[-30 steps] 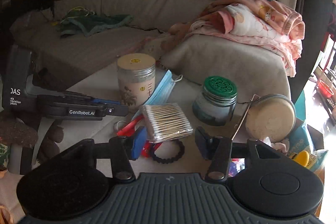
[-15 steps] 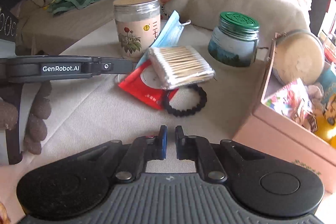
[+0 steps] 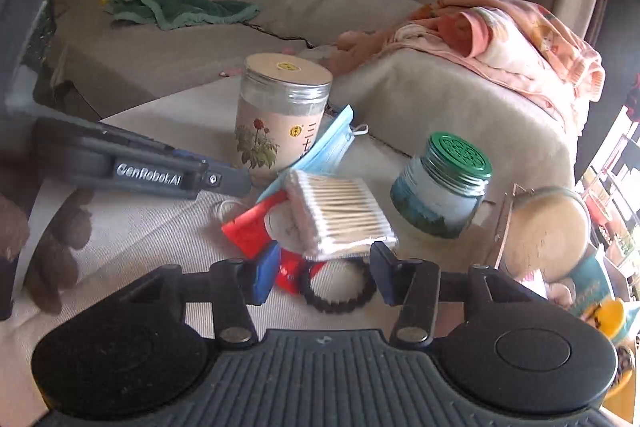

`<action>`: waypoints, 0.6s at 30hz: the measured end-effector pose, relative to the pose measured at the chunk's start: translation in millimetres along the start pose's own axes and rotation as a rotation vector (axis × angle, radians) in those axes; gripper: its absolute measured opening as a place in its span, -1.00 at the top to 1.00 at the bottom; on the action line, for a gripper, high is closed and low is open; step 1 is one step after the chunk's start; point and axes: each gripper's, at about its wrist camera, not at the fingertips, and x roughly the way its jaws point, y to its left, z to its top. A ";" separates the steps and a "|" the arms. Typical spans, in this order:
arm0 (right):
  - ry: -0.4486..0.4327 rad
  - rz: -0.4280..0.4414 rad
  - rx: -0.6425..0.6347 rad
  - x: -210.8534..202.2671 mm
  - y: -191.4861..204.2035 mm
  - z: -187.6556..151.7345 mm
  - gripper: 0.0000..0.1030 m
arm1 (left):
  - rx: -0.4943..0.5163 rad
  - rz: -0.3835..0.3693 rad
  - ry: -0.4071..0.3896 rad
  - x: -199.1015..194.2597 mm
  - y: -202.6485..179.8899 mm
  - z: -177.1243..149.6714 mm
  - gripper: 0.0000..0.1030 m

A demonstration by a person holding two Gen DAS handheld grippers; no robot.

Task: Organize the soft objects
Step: 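Grasp the red packet with the left tool while the right moves toward the cotton swabs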

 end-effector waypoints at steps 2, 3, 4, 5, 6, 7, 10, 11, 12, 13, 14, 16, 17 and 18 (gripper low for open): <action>0.022 0.007 0.031 19.3 -9.2 11.4 0.01 | 0.008 -0.018 -0.009 -1.1 -0.7 -1.4 0.57; 0.046 0.019 0.047 29.1 -14.4 15.4 0.01 | 0.007 -0.026 -0.010 -1.3 -0.7 -1.8 0.57; 0.080 0.030 0.046 37.9 -18.3 19.4 0.02 | 0.005 -0.033 -0.009 -1.2 -0.3 -2.2 0.57; 0.099 -0.001 0.031 43.1 -19.6 21.9 0.02 | 0.002 -0.040 -0.006 -0.8 0.2 -2.6 0.57; 0.101 -0.060 0.013 44.8 -20.6 23.3 -0.02 | -0.001 -0.046 -0.001 -0.1 0.6 -3.2 0.57; 0.086 -0.130 0.003 43.2 -22.3 23.6 -0.12 | -0.003 -0.051 0.003 0.4 1.0 -3.5 0.57; 0.042 -0.179 0.048 28.2 -25.6 19.6 -0.11 | -0.005 -0.065 0.013 1.6 0.7 -4.7 0.57; 0.025 -0.167 0.050 22.6 -23.9 15.6 -0.11 | -0.003 -0.070 0.016 1.7 0.2 -5.2 0.57; 0.014 -0.133 0.058 16.9 -23.0 9.9 -0.11 | 0.000 -0.075 0.017 1.4 -0.9 -5.6 0.57; 0.013 -0.084 0.080 11.8 -22.5 2.9 -0.11 | 0.002 -0.079 0.016 0.9 -1.7 -5.3 0.57; 0.017 -0.032 0.103 7.8 -22.4 -4.2 -0.11 | -0.001 -0.083 0.016 0.3 -2.4 -4.8 0.57; 0.032 0.043 0.135 3.1 -19.8 -18.5 -0.10 | -0.012 -0.089 0.023 0.6 -3.2 -2.2 0.57; 0.037 0.056 0.140 1.6 -17.2 -25.3 -0.10 | -0.014 -0.094 0.037 2.4 -4.5 0.5 0.57; 0.041 0.065 0.143 0.3 -15.1 -31.4 -0.10 | -0.009 -0.090 0.054 5.2 -6.4 2.9 0.57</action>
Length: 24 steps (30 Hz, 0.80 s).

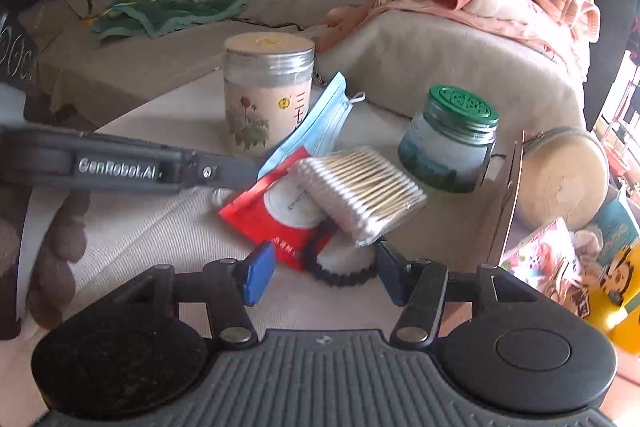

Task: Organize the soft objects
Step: 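Grasp the red packet with the left tool while the right moves toward the cotton swabs, then lift the red packet off the table with the left tool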

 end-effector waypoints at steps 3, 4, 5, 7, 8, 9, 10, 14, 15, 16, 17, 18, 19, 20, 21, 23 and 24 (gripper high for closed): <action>0.029 0.034 0.026 2.4 -0.1 -13.0 -0.09 | 0.041 0.048 0.062 13.3 -8.1 7.9 0.57; 0.019 0.036 0.040 0.6 0.0 -16.6 -0.09 | 0.049 0.061 0.077 17.3 -10.2 9.9 0.57; 0.016 0.039 0.047 -1.9 0.7 -19.9 -0.09 | 0.060 0.077 0.095 22.5 -13.0 12.2 0.57; 0.009 0.042 0.058 -5.4 1.6 -24.2 -0.09 | 0.081 0.084 0.121 30.7 -18.9 15.5 0.57; -0.001 0.041 0.069 -8.4 3.6 -29.5 -0.09 | 0.088 0.085 0.134 33.9 -22.3 16.6 0.52; -0.012 0.040 0.079 -10.6 4.4 -33.1 -0.09 | 0.095 0.088 0.143 35.7 -26.0 17.3 0.47; -0.027 0.036 0.085 -13.3 6.0 -37.0 -0.09 | 0.103 0.089 0.147 36.5 -29.5 17.8 0.43; -0.032 0.037 0.074 -15.5 8.2 -38.2 -0.09 | 0.153 0.124 0.183 41.4 -42.3 16.7 0.38; -0.031 0.042 0.081 -15.3 7.0 -38.2 -0.10 | 0.148 0.141 0.207 45.3 -41.1 16.0 0.38; -0.030 0.049 0.090 -15.3 5.8 -38.4 -0.11 | 0.139 0.142 0.202 45.9 -39.5 15.8 0.43; -0.029 0.052 0.095 -14.9 4.5 -38.4 -0.12 | 0.125 0.142 0.199 46.6 -37.2 17.1 0.44; -0.029 0.052 0.096 -14.4 4.2 -38.2 -0.12 | 0.114 0.137 0.198 47.0 -35.7 17.9 0.44; -0.029 0.050 0.093 -14.2 4.5 -38.0 -0.13 | 0.097 0.128 0.197 47.8 -33.5 19.0 0.43; -0.029 0.049 0.093 -14.1 4.6 -38.0 -0.13 | 0.076 0.115 0.194 48.8 -31.0 19.7 0.39; -0.029 0.050 0.095 -13.8 4.2 -38.3 -0.13 | 0.050 0.098 0.191 49.9 -27.7 20.6 0.37; -0.031 0.038 0.119 -13.3 1.0 -38.0 -0.13 | -0.008 0.056 0.200 53.8 -19.9 22.6 0.37; -0.032 0.021 0.140 -12.9 -1.7 -37.7 -0.13 | -0.030 0.037 0.207 54.6 -17.1 23.8 0.37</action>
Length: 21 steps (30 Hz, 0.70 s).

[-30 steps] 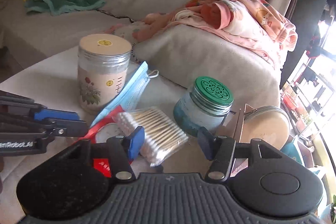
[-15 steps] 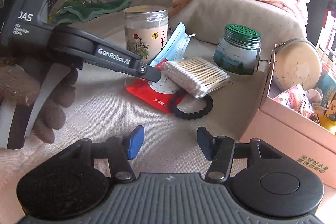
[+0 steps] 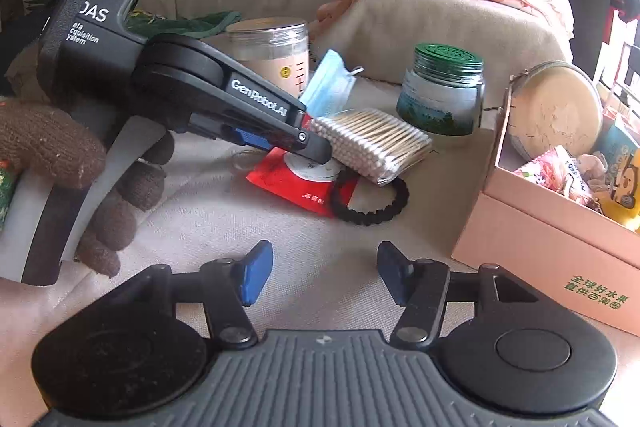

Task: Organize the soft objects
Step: 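Lift the red packet off the table with the left tool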

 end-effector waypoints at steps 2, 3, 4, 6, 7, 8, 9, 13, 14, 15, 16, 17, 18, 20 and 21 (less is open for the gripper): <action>-0.003 -0.017 0.052 2.7 -9.2 3.3 -0.13 | -0.024 -0.031 0.019 0.0 2.7 1.7 0.37; -0.003 -0.020 0.071 4.7 -13.1 4.9 -0.13 | -0.036 -0.056 0.035 0.1 3.3 2.3 0.37; -0.004 -0.027 0.083 7.1 -16.3 7.1 -0.13 | -0.053 -0.080 0.051 0.0 4.9 2.3 0.38; 0.000 -0.022 0.072 12.5 -16.6 10.8 -0.24 | -0.106 -0.154 0.089 1.8 9.7 0.9 0.39; 0.004 0.007 0.052 15.5 -15.2 12.8 -0.28 | -0.134 -0.183 0.103 3.7 11.9 -0.2 0.43; 0.007 0.041 0.030 17.6 -12.9 14.1 -0.29 | -0.181 -0.217 0.121 7.6 14.9 -2.1 0.46; 0.008 0.069 0.008 19.0 -9.3 14.7 -0.29 | -0.228 -0.246 0.129 12.7 16.8 -4.9 0.47; 0.008 0.104 -0.063 18.6 2.8 12.5 -0.29 | -0.284 -0.248 0.105 20.9 13.5 -5.4 0.55; 0.008 0.107 -0.058 18.6 1.8 12.7 -0.29 | -0.268 -0.233 0.089 20.3 10.3 -5.3 0.57; 0.007 0.114 -0.048 18.5 0.2 12.7 -0.29 | -0.255 -0.225 0.073 18.2 8.6 -5.6 0.57; 0.005 0.122 -0.037 18.3 -1.8 12.6 -0.29 | -0.250 -0.222 0.060 16.0 8.2 -6.0 0.61; 0.004 0.126 -0.030 18.0 -2.7 12.5 -0.29 | -0.255 -0.235 0.038 13.1 9.6 -6.9 0.64; 0.004 0.126 -0.029 17.9 -2.6 12.0 -0.29 | -0.272 -0.250 0.020 10.5 13.1 -7.9 0.64; 0.004 0.119 -0.039 17.6 -0.6 12.0 -0.29 | -0.302 -0.264 -0.019 3.9 19.3 -8.6 0.69; 0.005 0.117 -0.042 18.0 -0.2 12.3 -0.29 | -0.298 -0.262 -0.038 0.5 20.7 -8.4 0.72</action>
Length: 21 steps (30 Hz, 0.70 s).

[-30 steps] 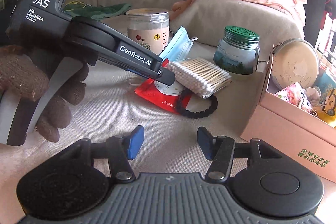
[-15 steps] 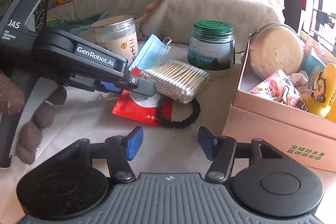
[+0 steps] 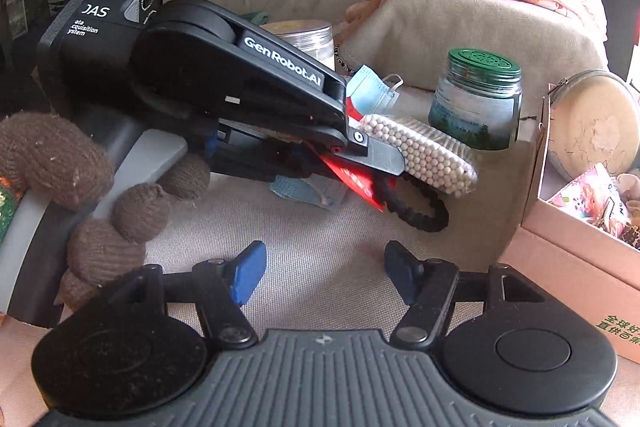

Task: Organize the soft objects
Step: 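Lift the red packet off the table with the left tool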

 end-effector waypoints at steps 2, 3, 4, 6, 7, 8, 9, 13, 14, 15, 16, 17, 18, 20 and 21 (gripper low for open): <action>-0.001 0.001 0.004 0.0 -0.7 0.3 -0.29 | 0.036 0.026 -0.033 -10.6 -0.3 1.9 0.78; -0.001 0.002 0.007 -0.6 -0.8 0.5 -0.29 | 0.066 0.049 -0.052 -16.6 -2.0 1.7 0.79; -0.002 0.003 0.009 -0.6 -1.1 0.6 -0.29 | 0.092 0.070 -0.067 -22.3 -3.4 0.8 0.79; -0.002 0.001 0.008 -0.2 -1.1 1.0 -0.29 | 0.184 0.133 -0.107 -39.0 -10.7 -3.5 0.81; -0.002 0.000 0.008 -0.1 -0.9 0.9 -0.29 | 0.237 0.173 -0.122 -46.5 -15.9 -6.6 0.81; -0.002 0.000 0.008 -0.4 -0.9 0.4 -0.29 | 0.293 0.219 -0.135 -52.1 -21.4 -9.5 0.81; -0.002 0.000 0.007 -0.5 -0.8 0.2 -0.29 | 0.355 0.275 -0.142 -55.6 -27.2 -12.2 0.81; 0.000 -0.007 0.000 0.8 0.2 0.8 -0.29 | 0.468 0.311 -0.132 -51.9 -34.8 -15.9 0.80; 0.000 -0.008 0.000 0.9 0.3 0.7 -0.29 | 0.469 0.292 -0.124 -47.5 -33.8 -16.7 0.80; 0.000 -0.010 0.000 1.2 0.4 0.8 -0.29 | 0.462 0.270 -0.118 -42.8 -31.4 -17.1 0.79; 0.000 -0.013 0.000 1.4 0.5 0.7 -0.29 | 0.454 0.257 -0.115 -38.4 -29.3 -17.6 0.77; 0.000 -0.015 -0.001 1.6 0.8 0.8 -0.29 | 0.444 0.248 -0.116 -33.8 -26.5 -18.4 0.76; 0.001 -0.017 -0.002 1.6 1.6 0.6 -0.29 | 0.435 0.236 -0.118 -28.1 -24.2 -17.8 0.76; 0.004 -0.024 -0.009 2.2 3.0 0.6 -0.30 | 0.414 0.221 -0.100 -21.9 -19.3 -16.5 0.76; 0.009 -0.027 -0.017 2.9 4.2 0.6 -0.33 | 0.412 0.230 -0.088 -20.0 -19.0 -16.0 0.76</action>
